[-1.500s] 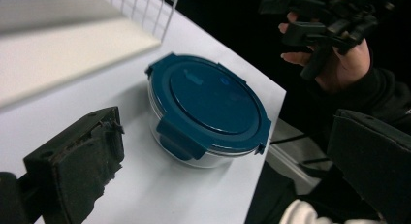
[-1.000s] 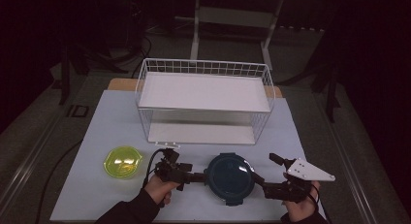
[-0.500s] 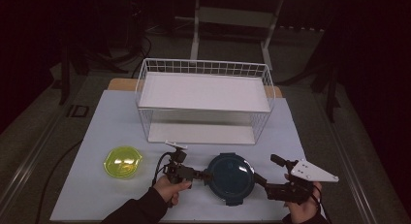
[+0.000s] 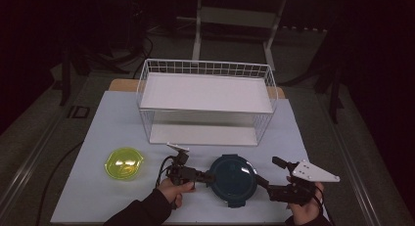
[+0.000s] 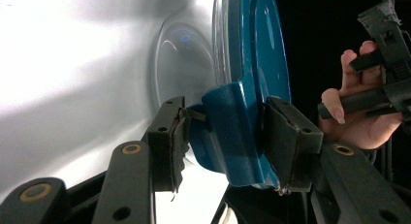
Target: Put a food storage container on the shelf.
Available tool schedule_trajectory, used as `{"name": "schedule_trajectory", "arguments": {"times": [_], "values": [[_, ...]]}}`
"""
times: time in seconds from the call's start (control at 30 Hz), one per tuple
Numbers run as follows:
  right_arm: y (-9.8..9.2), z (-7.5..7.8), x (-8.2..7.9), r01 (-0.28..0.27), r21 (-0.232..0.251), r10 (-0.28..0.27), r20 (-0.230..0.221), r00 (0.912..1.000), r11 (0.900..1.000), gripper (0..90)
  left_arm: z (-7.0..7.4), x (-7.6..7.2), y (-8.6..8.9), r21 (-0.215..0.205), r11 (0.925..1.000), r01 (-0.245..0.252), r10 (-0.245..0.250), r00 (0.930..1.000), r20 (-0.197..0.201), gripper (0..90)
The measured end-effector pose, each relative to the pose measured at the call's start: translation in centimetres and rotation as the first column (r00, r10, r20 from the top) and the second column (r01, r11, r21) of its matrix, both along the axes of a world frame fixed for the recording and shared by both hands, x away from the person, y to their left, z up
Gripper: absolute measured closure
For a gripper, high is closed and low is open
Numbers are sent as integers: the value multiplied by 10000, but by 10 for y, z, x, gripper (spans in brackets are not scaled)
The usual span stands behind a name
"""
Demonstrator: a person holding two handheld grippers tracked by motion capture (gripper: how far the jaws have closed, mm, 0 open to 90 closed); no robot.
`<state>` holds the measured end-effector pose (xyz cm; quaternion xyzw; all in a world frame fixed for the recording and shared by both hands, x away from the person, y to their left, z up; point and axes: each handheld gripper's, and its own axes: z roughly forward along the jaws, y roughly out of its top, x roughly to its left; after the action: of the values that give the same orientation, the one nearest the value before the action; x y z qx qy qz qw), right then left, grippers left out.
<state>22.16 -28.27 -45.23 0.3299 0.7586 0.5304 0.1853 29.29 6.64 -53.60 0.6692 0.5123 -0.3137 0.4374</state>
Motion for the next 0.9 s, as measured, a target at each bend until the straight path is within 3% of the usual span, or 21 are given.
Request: {"name": "schedule_trajectory", "arguments": {"times": [0.17,0.3,0.33,0.47,0.57,0.6,0.67,0.73,0.9], "values": [[-1,-5,3,-250,-190,246,-207,9995,9995,119,2,-1,-1,96,9999,110,-114,9990,428,516],[-5,-12,9,-215,-86,201,-1367,9904,9997,123,7,-4,-4,220,9988,435,-458,9923,1155,521],[-6,-15,10,-313,24,312,-1746,9841,9995,105,8,-4,-4,239,9985,487,-513,9907,1260,521],[-7,-22,12,-145,190,185,-2293,9732,9997,105,11,-7,-4,267,9966,779,-813,9824,1685,533],[-10,-26,15,-150,488,281,-2807,9594,9987,166,14,-9,-4,349,9940,1034,-1085,9713,2115,537],[-11,-28,17,-248,548,401,-2994,9533,9982,228,14,-10,-4,359,9934,1088,-1141,9683,2222,538],[-14,-30,19,-381,488,519,-3250,9443,9981,283,14,-11,-4,298,9932,1128,-1166,9665,2285,541],[-17,-34,21,-467,780,720,-3627,9291,9959,339,13,-11,-2,269,9921,1226,-1255,9642,2337,542],[-21,-40,22,-534,1030,914,-4108,9072,9932,448,14,-14,-2,283,9902,1367,-1394,9571,2541,547]]}}
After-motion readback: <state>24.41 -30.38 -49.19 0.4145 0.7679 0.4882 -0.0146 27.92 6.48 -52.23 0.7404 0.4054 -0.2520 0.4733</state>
